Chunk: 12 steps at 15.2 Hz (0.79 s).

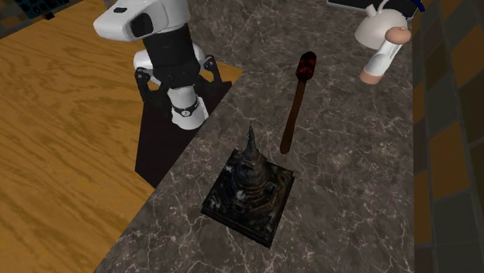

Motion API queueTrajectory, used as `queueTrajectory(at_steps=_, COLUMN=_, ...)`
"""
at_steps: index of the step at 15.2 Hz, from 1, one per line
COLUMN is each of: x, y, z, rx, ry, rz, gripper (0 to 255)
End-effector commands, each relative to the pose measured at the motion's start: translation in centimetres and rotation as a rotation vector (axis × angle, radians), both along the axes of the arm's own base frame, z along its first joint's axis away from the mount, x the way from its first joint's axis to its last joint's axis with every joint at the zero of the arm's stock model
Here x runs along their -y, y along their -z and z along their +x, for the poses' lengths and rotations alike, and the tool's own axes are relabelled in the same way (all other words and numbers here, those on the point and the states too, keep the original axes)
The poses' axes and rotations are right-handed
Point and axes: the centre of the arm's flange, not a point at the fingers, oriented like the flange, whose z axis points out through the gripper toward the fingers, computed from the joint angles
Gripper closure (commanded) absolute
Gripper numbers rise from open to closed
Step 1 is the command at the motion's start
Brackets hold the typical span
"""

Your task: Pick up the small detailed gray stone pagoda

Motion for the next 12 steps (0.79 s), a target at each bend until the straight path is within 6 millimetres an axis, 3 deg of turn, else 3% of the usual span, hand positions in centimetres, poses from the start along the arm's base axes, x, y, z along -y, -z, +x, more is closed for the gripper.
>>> queueTrajectory(at_steps=1, x=-1.9, y=-0.5, z=1.2, rx=0.06, ry=0.033, rz=-0.01, gripper=0)
queueTrajectory(at_steps=12, x=-11.5, y=-3.8, z=8.1, rx=0.368, ry=0.209, rz=-0.076, gripper=0)
